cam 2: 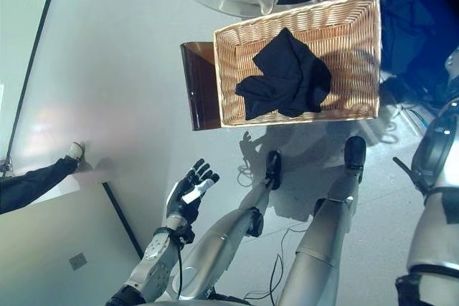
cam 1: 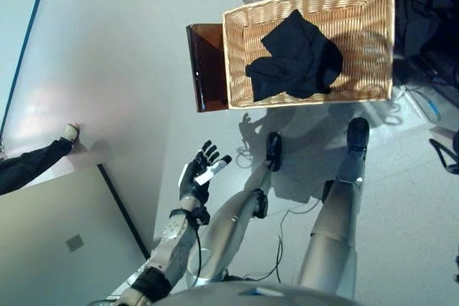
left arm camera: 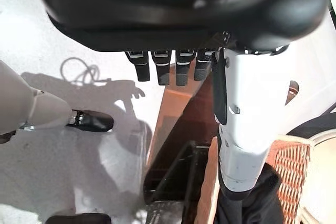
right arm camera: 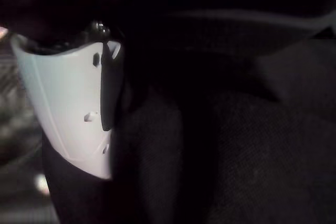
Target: Pick up the clothes and place them into the washing machine
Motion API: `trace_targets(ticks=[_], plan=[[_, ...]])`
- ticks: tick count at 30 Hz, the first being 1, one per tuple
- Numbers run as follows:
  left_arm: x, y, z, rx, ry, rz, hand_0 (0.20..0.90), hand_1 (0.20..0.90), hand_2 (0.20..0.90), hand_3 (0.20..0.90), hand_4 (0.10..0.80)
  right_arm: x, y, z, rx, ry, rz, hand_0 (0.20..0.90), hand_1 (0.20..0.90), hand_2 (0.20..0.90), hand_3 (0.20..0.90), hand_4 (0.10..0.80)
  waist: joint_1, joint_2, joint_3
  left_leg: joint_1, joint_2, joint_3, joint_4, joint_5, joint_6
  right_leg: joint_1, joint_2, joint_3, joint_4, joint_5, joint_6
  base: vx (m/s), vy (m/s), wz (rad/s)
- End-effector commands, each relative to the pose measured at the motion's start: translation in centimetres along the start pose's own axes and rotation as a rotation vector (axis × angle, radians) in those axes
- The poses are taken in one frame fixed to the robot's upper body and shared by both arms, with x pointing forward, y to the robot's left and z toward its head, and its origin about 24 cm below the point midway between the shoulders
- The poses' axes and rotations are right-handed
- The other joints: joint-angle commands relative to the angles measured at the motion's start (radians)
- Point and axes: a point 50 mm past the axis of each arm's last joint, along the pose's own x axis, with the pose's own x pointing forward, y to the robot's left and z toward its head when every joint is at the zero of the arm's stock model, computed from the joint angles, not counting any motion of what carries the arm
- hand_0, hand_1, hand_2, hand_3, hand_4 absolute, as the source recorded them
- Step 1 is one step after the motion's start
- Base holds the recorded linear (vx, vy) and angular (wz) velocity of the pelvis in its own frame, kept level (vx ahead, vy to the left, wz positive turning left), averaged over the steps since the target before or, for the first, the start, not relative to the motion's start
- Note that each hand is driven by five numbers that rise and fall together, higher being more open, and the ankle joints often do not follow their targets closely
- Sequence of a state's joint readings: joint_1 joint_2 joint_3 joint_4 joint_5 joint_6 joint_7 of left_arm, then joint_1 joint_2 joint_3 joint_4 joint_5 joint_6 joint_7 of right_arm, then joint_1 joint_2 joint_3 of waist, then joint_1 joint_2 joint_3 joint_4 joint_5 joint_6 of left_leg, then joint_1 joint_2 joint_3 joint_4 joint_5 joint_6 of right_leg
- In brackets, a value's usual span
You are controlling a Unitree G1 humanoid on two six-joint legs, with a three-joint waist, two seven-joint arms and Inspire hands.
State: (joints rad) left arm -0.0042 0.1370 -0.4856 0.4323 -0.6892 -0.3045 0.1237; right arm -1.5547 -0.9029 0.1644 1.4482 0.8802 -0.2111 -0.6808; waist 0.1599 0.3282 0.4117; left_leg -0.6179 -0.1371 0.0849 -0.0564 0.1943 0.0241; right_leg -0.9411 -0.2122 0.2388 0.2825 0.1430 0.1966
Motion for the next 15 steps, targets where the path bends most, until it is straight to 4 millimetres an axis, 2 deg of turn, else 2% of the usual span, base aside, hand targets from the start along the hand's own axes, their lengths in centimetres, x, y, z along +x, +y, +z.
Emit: trace_targets(ticks=[1, 2, 3, 4, 5, 6, 7, 9, 10, 12, 13, 14, 15], plan=[[-0.3, 1.8, 2.1, 0.037, -0.103, 0.03, 0.9, 0.9, 0.9, 0.9, 0.8, -1.1, 2.7, 7.7, -0.416, -0.516, 0.135, 0.2, 0.2, 0.2, 0.2, 0.3, 0.005, 0.021, 0.003, -0.073, 0.046, 0.009, 0.113, -0.057, -0.109, 0.031, 0.049, -0.021, 0.014, -0.101, -0.073, -0.043, -0.016, 0.0], [-0.3, 1.8, 2.1, 0.035, -0.104, 0.03, 0.9, 0.9, 0.9, 0.9, 0.8, -1.1, 2.8, 7.8, -0.416, -0.519, 0.136, 0.2, 0.2, 0.2, 0.2, 0.3, 0.005, 0.022, 0.003, -0.077, 0.047, 0.011, 0.114, -0.053, -0.109, 0.028, 0.051, -0.02, 0.01, -0.093, -0.073, 0.0, 0.0, 0.0], [-0.2, 1.8, 2.3, 0.035, -0.113, 0.032, 0.9, 0.9, 0.9, 0.9, 0.8, -1.3, 3.0, 7.3, -0.579, -0.589, 0.138, 0.2, 0.2, 0.2, 0.2, 0.3, 0.003, 0.021, 0.006, -0.073, 0.045, 0.009, 0.115, -0.056, -0.109, 0.032, 0.049, -0.023, 0.013, -0.098, -0.073, 0.0, 0.0, 0.0], [-0.2, 1.9, 2.7, 0.036, -0.132, 0.029, 0.9, 0.9, 0.9, 0.9, 0.8, -1.3, 3.0, 7.1, -0.715, -0.66, 0.117, 0.244, 0.244, 0.244, 0.244, 0.331, 0.003, 0.019, 0.008, -0.074, 0.044, 0.007, 0.116, -0.055, -0.109, 0.033, 0.049, -0.025, 0.012, -0.095, -0.074, 0.0, 0.0, 0.0], [-0.3, 1.7, 2.9, 0.035, -0.144, 0.026, 0.9, 0.9, 0.9, 0.9, 0.8, -1.5, 3.2, 6.8, -0.799, -0.709, 0.112, 0.2, 0.2, 0.2, 0.2, 0.3, 0.001, 0.02, 0.01, -0.075, 0.044, 0.006, 0.117, -0.055, -0.109, 0.033, 0.049, -0.026, 0.013, -0.093, -0.074, -0.035, -0.003, -0.03], [-0.3, 1.8, 3.0, 0.034, -0.153, 0.025, 0.9, 0.9, 0.9, 0.9, 0.8, -1.5, 3.2, 6.3, -0.977, -0.792, 0.108, 0.2, 0.2, 0.2, 0.2, 0.3, 0.0, 0.019, 0.011, -0.079, 0.043, 0.006, 0.117, -0.052, -0.109, 0.03, 0.05, -0.027, 0.012, -0.089, -0.075, -0.052, 0.003, -0.01], [-0.3, 1.9, 3.5, 0.044, -0.174, 0.02, 0.9, 0.9, 0.9, 0.9, 0.8, -1.4, 2.9, 6.6, -1.231, -0.955, 0.032, 0.2, 0.2, 0.2, 0.2, 0.3, 0.0, 0.018, 0.014, -0.088, 0.042, 0.004, 0.123, -0.05, -0.11, 0.024, 0.052, -0.027, 0.016, -0.085, -0.076, -0.044, 0.002, 0.02], [-0.3, 1.9, 3.4, 0.043, -0.175, 0.02, 0.9, 0.9, 0.9, 0.9, 0.8, -1.4, 3.0, 6.7, -1.231, -0.956, 0.032, 0.2, 0.2, 0.2, 0.2, 0.3, -0.001, 0.019, 0.014, -0.088, 0.042, 0.004, 0.124, -0.051, -0.111, 0.023, 0.052, -0.027, 0.016, -0.085, -0.076, 0.0, 0.0, 0.0], [-0.3, 2.0, 3.8, 0.044, -0.191, 0.027, 0.9, 0.9, 0.9, 0.9, 0.8, -1.4, 2.8, 7.6, -1.401, -1.056, -0.066, 0.2, 0.2, 0.2, 0.2, 0.3, -0.002, 0.016, 0.016, -0.101, 0.043, 0.004, 0.132, -0.051, -0.111, 0.01, 0.054, -0.025, 0.023, -0.084, -0.077, -0.039, 0.003, 0.04], [-0.2, 1.9, 4.1, 0.042, -0.203, 0.035, 0.9, 0.9, 0.9, 0.9, 0.8, -1.5, 2.7, 8.8, -1.512, -1.149, -0.185, 0.2, 0.2, 0.2, 0.2, 0.3, -0.003, 0.013, 0.017, -0.118, 0.042, 0.005, 0.142, -0.053, -0.111, -0.009, 0.054, -0.023, 0.031, -0.083, -0.078, -0.052, 0.0, 0.05], [-0.1, 1.8, 4.1, 0.044, -0.201, 0.034, 0.9, 0.9, 0.9, 0.9, 0.8, -1.4, 2.5, 9.0, -1.574, -1.173, -0.199, 0.384, 0.384, 0.384, 0.384, 0.431, -0.002, 0.011, 0.019, -0.129, 0.043, 0.006, 0.149, -0.054, -0.111, -0.017, 0.053, -0.023, 0.036, -0.083, -0.078, -0.04, -0.002, 0.05], [0.0, 1.7, 4.1, 0.041, -0.201, 0.032, 0.9, 0.9, 0.9, 0.9, 0.8, -1.2, 2.2, 9.2, -1.589, -1.171, -0.231, 0.9, 0.9, 0.9, 0.9, 0.8, -0.001, 0.01, 0.02, -0.133, 0.043, 0.005, 0.152, -0.054, -0.111, -0.02, 0.053, -0.023, 0.038, -0.084, -0.078, -0.042, -0.008, 0.08], [0.1, 1.5, 4.2, 0.036, -0.205, 0.031, 0.9, 0.9, 0.9, 0.9, 0.8, -1.0, 2.0, 9.5, -1.599, -1.149, -0.245, 0.9, 0.9, 0.9, 0.9, 0.8, -0.001, 0.008, 0.024, -0.143, 0.043, 0.005, 0.16, -0.055, -0.111, -0.031, 0.055, -0.021, 0.046, -0.085, -0.079, -0.031, -0.009, 0.12]])
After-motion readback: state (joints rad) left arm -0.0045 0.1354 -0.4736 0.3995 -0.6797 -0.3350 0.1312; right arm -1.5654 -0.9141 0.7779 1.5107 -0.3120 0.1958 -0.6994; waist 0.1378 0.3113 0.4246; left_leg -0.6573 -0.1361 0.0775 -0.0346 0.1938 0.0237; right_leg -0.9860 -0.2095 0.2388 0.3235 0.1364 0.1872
